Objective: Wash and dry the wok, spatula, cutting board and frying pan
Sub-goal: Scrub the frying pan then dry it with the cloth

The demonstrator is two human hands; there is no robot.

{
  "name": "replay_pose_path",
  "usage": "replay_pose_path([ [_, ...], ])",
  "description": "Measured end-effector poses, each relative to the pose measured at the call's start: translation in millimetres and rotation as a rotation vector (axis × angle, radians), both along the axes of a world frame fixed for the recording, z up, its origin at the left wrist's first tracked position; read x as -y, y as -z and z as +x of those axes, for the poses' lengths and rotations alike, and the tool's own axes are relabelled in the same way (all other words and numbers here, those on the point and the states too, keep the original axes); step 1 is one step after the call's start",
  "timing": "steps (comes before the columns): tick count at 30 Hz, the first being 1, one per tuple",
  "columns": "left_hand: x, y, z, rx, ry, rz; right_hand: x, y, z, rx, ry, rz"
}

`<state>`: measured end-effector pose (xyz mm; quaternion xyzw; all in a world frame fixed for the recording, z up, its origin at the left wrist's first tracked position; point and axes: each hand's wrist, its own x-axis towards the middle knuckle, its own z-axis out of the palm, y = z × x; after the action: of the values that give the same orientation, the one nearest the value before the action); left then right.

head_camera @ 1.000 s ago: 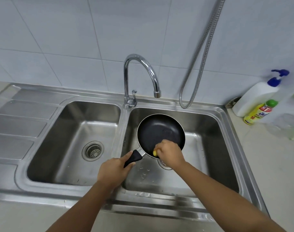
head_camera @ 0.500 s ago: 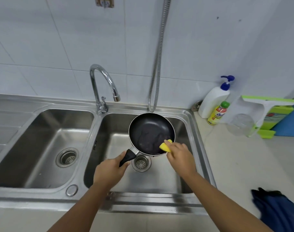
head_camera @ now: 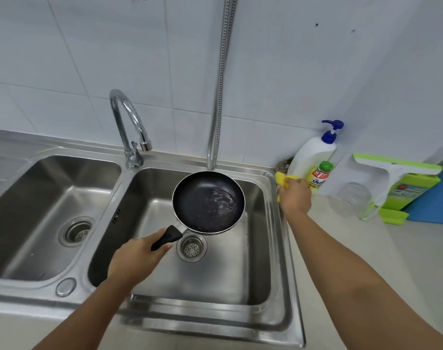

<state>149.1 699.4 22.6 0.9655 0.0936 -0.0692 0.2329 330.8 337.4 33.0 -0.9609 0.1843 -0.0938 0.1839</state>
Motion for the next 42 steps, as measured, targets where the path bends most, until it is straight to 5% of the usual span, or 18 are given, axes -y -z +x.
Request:
replay_pose_path([
  [7, 6, 10, 23, -0.059, 0.001, -0.019, 4, 51, 20, -0.058, 0.103, -0.005],
  [14, 13, 19, 33, -0.072, 0.033, -0.005, -2, 62, 9, 0.185, -0.001, -0.095],
  [18, 7, 8, 29, -0.038, 0.066, 0.045, -32, 54, -5, 0.119, -0.290, 0.287],
  [23, -13, -3, 13, 0.036, 0.146, 0.178, -60, 39, -27, -0.130, -0.267, 0.667],
  [33, -38, -15, -5, -0.103, 0.130, 0.107, -88, 23, -74, -0.006, -0.250, 0.678],
  [42, -58, -29, -9, 0.221, -0.086, 0.026, -122, -8, -99, 0.214, -0.263, 0.724],
])
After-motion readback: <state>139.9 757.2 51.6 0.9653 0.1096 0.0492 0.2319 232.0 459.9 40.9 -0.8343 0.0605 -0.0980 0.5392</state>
